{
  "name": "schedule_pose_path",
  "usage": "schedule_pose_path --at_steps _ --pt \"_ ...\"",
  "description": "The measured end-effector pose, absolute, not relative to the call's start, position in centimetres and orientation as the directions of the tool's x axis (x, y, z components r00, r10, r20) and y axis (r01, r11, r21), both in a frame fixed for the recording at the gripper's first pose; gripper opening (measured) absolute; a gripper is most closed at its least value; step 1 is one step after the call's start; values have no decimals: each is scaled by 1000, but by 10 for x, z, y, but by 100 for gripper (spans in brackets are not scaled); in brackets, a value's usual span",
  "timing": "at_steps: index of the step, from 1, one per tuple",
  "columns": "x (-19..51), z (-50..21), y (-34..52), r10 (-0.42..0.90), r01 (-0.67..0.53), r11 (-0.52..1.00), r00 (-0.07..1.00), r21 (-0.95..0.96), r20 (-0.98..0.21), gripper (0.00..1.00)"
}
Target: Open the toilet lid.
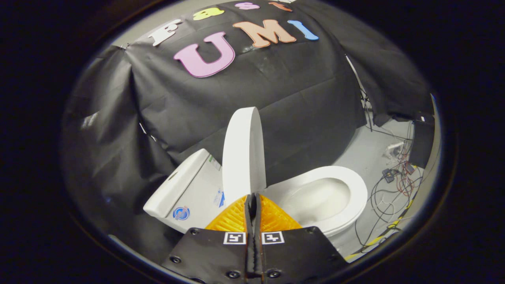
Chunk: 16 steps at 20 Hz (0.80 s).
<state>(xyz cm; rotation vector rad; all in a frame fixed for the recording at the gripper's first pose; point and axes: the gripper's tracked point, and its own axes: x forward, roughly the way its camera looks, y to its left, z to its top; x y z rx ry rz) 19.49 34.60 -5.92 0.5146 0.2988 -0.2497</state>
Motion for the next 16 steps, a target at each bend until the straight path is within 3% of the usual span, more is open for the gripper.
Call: schedule_pose_path --at_steps 16 --pt "205 -46 370 -125 261 870 937 419 -325 0"
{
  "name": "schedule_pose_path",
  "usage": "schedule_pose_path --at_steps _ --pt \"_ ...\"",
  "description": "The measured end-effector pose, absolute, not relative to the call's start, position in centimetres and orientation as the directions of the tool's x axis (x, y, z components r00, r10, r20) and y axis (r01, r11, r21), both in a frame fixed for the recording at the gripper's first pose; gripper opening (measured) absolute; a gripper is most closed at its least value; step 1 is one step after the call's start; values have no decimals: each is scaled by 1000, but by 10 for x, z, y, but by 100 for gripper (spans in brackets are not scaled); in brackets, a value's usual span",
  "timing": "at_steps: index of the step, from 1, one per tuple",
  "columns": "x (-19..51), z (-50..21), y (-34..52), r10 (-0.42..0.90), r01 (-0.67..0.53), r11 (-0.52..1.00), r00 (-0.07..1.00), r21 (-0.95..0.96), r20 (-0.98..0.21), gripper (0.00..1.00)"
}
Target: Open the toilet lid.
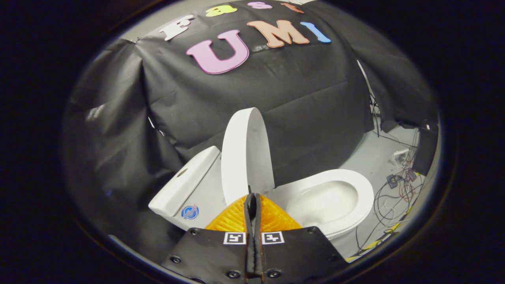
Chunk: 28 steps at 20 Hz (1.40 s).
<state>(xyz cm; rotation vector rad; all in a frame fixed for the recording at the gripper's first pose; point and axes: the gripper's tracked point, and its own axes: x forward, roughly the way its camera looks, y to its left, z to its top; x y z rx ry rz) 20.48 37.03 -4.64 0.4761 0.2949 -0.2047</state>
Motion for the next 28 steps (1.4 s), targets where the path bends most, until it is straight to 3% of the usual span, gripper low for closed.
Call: schedule_pose_path --at_steps 17,28 --pt "214 -38 393 -87 213 890 947 403 -309 1" --pt "242 -28 453 -32 112 957 957 267 -287 0"
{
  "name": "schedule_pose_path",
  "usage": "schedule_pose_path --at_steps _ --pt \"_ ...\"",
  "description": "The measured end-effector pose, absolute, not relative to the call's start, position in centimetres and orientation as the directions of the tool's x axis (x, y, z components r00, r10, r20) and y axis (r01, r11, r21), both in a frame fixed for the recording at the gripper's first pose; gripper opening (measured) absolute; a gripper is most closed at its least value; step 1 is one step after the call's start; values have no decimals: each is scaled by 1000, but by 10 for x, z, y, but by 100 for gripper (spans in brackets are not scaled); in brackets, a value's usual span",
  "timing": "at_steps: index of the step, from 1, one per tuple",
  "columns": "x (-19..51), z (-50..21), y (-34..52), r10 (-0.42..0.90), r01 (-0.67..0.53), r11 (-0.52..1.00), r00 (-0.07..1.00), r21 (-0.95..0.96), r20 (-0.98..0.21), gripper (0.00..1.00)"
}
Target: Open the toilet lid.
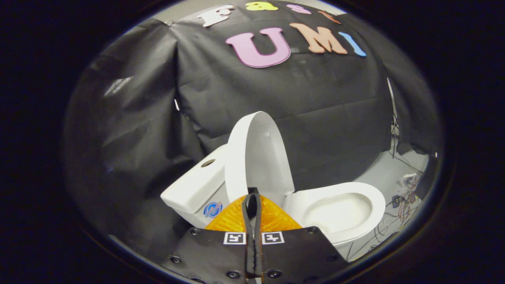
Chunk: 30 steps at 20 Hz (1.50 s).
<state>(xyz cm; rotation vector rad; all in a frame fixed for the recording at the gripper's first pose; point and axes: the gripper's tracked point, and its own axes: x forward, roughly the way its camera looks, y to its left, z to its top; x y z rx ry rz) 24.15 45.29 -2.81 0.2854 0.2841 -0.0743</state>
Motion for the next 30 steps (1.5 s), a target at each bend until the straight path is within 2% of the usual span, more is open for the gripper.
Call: schedule_pose_path --at_steps 7,10,13,17,20,23,30 --pt "265 -31 505 5 38 989 959 144 -285 1" --pt "267 -30 507 -20 43 996 963 82 -270 1" --pt "275 -31 514 -5 35 992 970 122 -242 1" --pt "278 -30 527 34 -9 992 979 123 -203 14" --pt "276 -28 545 136 -93 969 974 231 -181 57" --pt "269 -25 545 167 -124 963 971 237 -169 100" --pt "241 -7 536 201 -176 967 971 181 -126 99"
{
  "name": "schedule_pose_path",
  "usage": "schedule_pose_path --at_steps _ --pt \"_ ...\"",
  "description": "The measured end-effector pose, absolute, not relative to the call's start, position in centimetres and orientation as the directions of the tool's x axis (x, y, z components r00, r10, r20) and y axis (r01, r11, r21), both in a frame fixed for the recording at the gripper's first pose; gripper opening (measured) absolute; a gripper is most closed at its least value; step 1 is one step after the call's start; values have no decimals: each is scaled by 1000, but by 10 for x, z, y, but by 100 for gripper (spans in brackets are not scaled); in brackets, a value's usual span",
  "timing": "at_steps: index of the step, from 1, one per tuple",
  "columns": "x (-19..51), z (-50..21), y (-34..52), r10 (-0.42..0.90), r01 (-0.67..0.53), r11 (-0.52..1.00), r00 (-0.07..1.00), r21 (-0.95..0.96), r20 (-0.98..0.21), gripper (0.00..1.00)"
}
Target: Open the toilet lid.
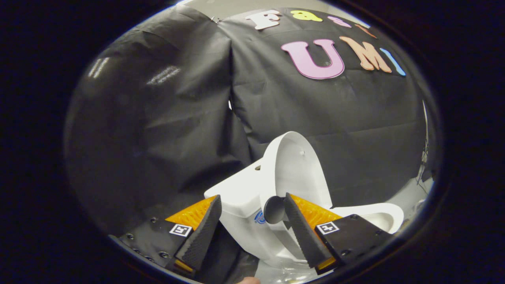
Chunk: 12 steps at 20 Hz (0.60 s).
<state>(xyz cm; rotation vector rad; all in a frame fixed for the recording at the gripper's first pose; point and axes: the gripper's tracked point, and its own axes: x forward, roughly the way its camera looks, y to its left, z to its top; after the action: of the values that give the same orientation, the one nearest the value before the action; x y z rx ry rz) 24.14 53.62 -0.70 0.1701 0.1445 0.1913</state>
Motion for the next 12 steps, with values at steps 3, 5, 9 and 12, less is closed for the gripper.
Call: schedule_pose_path --at_steps 3,5,9,12 --pt "231 -7 515 175 -154 973 978 174 -116 99" --pt "229 -6 502 163 -139 971 980 195 -111 99" --pt "218 -9 469 125 -104 979 986 173 -113 99" --pt "210 2 447 102 -88 982 992 168 -75 99"
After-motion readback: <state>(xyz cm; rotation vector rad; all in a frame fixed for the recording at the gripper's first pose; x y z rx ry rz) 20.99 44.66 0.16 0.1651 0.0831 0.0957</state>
